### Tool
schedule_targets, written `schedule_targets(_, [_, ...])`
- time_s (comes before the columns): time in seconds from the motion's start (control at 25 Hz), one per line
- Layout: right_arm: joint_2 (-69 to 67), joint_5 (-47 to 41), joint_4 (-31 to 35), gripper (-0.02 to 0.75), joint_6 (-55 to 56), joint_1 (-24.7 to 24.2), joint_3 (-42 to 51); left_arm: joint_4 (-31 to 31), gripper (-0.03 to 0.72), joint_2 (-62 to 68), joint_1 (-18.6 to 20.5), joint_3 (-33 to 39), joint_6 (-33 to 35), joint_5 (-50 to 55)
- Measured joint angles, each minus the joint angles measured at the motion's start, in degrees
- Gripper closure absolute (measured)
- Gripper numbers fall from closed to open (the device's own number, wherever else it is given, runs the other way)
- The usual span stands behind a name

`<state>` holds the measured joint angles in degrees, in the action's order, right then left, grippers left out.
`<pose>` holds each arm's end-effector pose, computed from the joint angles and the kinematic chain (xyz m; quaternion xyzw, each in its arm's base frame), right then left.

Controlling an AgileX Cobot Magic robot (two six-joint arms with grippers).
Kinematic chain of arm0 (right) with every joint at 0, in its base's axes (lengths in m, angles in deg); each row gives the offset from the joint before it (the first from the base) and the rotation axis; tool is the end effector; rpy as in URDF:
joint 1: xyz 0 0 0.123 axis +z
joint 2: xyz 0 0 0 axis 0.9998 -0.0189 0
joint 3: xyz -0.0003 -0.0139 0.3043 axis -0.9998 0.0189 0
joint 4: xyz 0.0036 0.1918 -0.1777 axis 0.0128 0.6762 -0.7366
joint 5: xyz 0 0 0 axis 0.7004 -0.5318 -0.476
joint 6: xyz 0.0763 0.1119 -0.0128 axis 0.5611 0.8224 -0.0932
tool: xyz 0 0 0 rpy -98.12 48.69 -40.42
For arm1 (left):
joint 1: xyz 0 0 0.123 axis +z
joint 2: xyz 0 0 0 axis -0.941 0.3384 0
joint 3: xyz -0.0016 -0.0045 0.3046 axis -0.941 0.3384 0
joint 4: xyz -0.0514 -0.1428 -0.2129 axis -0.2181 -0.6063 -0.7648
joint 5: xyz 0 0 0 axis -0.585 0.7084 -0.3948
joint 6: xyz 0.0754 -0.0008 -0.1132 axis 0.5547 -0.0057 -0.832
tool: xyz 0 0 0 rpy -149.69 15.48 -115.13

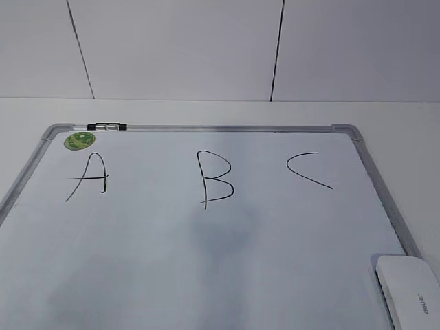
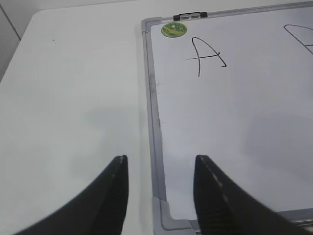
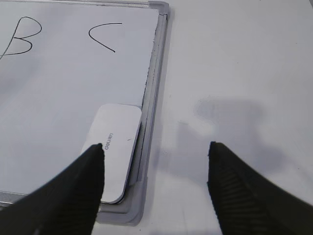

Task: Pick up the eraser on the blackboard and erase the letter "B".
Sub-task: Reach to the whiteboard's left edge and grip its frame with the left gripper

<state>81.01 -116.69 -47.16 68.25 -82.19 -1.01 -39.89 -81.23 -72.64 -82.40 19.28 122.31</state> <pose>0.0165 -0.0033 0.2514 -0.0593 0.8695 0.0020 0.4904 0.0213 -0.0053 0.2581 0.0453 0.8649 -0.0140 0.4997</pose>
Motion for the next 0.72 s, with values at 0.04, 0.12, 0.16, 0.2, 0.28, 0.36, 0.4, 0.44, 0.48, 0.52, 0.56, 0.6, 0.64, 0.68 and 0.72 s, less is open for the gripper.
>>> schedule_targets(0.04, [0.00, 0.00, 0.00, 0.216, 0.00, 0.00, 0.00, -0.10, 0.359, 0.00, 0.00, 0.00, 0.00, 0.00])
schedule_targets(0.12, [0.00, 0.00, 0.00, 0.216, 0.00, 0.00, 0.00, -0.14, 0.361, 0.00, 0.00, 0.00, 0.00, 0.00])
schedule_targets(0.16, [0.00, 0.00, 0.00, 0.216, 0.00, 0.00, 0.00, -0.14, 0.361, 0.00, 0.00, 0.00, 0.00, 0.00])
schedule_targets(0.2, [0.00, 0.00, 0.00, 0.216, 0.00, 0.00, 0.00, -0.23, 0.361, 0.00, 0.00, 0.00, 0.00, 0.00])
schedule_targets(0.28, [0.00, 0.00, -0.09, 0.216, 0.00, 0.00, 0.00, -0.23, 0.362, 0.68, 0.00, 0.00, 0.00, 0.00])
schedule_targets(0.36, [-0.65, 0.00, -0.22, 0.216, 0.00, 0.00, 0.00, -0.23, 0.362, 2.73, 0.00, 0.00, 0.00, 0.11])
schedule_targets(0.4, [-1.44, 0.00, -0.22, 0.216, 0.00, 0.00, 0.00, -0.23, 0.362, 4.59, 0.00, 0.00, 0.00, 0.21])
schedule_targets(0.44, [-2.33, 0.00, -0.22, 0.216, 0.00, 0.00, 0.00, -0.23, 0.362, 6.68, 0.00, -0.24, 0.00, 0.21])
schedule_targets(0.48, [-3.37, 0.00, -0.22, 0.216, 0.00, 0.00, 0.00, -0.37, 0.362, 8.48, 0.00, -0.67, 0.00, 0.21])
schedule_targets(0.52, [-4.58, 0.00, -0.22, 0.216, 0.00, 0.00, 0.00, -0.62, 0.362, 10.68, 0.00, -1.30, 0.00, 0.31])
schedule_targets(0.56, [-5.44, 0.00, -0.22, 0.216, 0.00, 0.00, 0.00, -0.85, 0.362, 12.94, 0.00, -2.09, 0.00, 0.31])
schedule_targets(0.6, [-6.47, 0.00, -0.22, 0.216, 0.00, 0.00, 0.00, -1.03, 0.362, 15.27, 0.00, -3.06, 0.00, 0.31])
schedule_targets(0.64, [-7.50, 0.00, -0.22, 0.216, 0.00, 0.00, 0.00, -1.45, 0.362, 17.26, 0.00, -3.92, 0.00, 0.42])
schedule_targets(0.68, [-8.38, 0.00, -0.22, 0.216, 0.00, 0.00, 0.00, -1.74, 0.363, 19.75, 0.00, -5.04, 0.00, 0.56])
schedule_targets(0.72, [-9.51, 0.00, -0.22, 0.216, 0.00, 0.00, 0.00, -1.87, 0.363, 22.35, 0.00, -6.23, 0.00, 0.86])
